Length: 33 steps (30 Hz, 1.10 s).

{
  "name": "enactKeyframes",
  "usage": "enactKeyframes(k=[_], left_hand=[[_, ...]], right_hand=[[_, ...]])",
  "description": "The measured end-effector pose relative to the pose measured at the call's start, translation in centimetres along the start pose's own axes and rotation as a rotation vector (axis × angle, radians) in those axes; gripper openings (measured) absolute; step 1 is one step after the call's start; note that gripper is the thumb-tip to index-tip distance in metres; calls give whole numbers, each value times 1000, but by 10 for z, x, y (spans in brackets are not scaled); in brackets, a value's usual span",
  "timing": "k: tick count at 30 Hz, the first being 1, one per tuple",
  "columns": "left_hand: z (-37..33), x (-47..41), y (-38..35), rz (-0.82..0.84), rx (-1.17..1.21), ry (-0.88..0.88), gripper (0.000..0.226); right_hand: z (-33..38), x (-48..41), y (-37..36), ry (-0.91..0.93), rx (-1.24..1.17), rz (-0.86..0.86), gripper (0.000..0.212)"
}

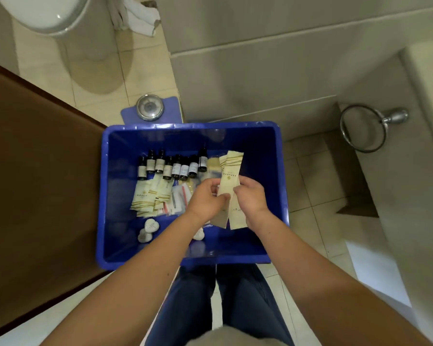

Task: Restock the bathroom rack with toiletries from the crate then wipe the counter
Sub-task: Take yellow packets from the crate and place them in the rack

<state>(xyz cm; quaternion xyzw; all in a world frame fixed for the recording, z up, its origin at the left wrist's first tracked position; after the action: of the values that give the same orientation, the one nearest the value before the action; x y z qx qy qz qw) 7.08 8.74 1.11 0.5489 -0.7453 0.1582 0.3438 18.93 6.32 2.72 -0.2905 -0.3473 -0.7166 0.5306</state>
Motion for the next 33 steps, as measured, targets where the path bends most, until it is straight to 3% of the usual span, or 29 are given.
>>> enactKeyframes(k=[9,17,21,29,33], left_hand=[[-63,58,18,-9,-51,-71,12],[-104,95,4,35,-122,-154,21],[-123,112,-28,128,-178,-197,24],[-144,165,-132,317,-353,-270,32],[-134,207,-187,420,-373,-272,37]], right_hand=[[47,65,27,190,166,-115,38],[49,113,69,240,-8,-239,37],[36,134,114,266,-105,-300,29],[-23,193,211,266,-240,-466,55],[-58,240,256,301,-272,-553,52]])
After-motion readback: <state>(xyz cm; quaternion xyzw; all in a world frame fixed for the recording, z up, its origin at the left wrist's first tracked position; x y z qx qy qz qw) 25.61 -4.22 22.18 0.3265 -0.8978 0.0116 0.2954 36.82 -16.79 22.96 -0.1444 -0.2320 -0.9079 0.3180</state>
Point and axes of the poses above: each hand's wrist, its own x-axis away from the middle knuckle, its own y-axis out of the back of the hand, z = x × y, the point moved 9 cm from there along -x, towards the middle knuckle, and after that the axes turned 5 degrees about x, right-handed, at the moved point
